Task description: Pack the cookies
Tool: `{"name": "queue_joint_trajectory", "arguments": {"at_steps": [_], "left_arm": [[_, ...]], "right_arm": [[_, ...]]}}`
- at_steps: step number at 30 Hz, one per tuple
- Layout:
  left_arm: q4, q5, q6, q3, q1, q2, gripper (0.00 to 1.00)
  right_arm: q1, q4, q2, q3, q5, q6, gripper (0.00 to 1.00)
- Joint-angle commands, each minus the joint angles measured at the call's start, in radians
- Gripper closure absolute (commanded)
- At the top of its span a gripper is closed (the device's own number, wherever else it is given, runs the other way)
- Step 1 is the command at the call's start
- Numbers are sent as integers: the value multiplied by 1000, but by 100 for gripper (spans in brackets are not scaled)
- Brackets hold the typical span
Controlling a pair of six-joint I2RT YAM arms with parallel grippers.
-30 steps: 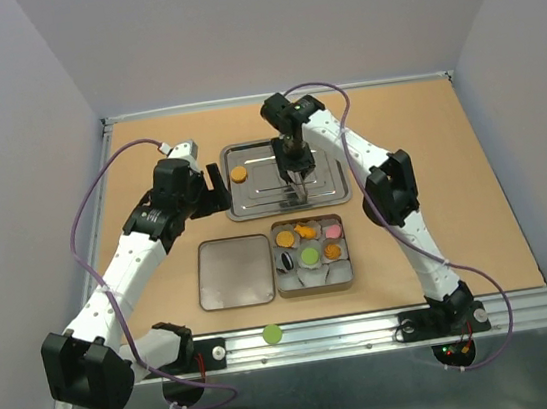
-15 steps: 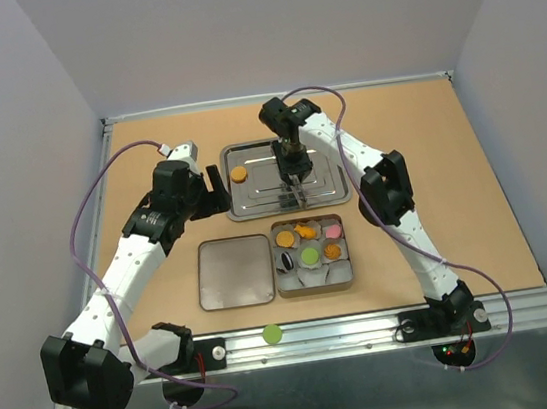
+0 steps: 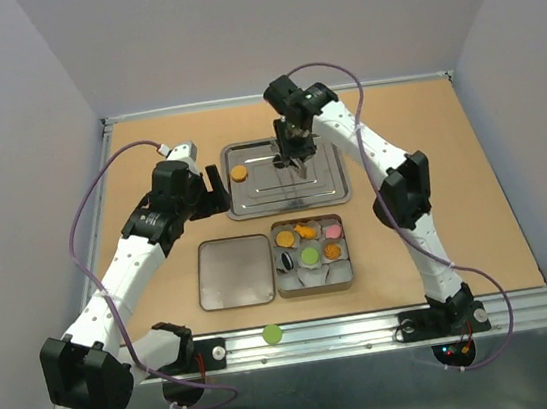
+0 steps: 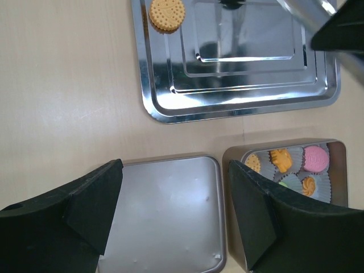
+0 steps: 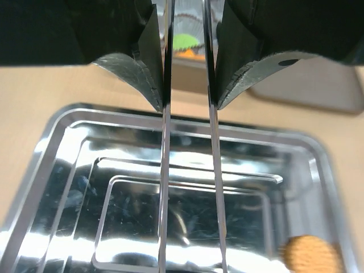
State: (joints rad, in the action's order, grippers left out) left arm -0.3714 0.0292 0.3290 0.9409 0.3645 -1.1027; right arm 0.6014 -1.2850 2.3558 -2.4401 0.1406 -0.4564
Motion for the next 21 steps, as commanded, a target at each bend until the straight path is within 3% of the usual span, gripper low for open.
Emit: {"name": "queue_joint_trajectory", "arguments": {"at_steps": [1,9,15,21], "left_arm": [[-4,-3,-4,22,-6,18,14],[-3,14,16,70,-4,-19,14],[0,18,21,93,-6,-46,14],[15,32,36,108,-6,-82,14]], "right_arm": [[-6,84,-238,62,-57,4,71],[-8,82,-492,292,-260,32,71],[-5,89,-723,590,-491,36,73],[-5,82,-865,751,-584,28,73]]}}
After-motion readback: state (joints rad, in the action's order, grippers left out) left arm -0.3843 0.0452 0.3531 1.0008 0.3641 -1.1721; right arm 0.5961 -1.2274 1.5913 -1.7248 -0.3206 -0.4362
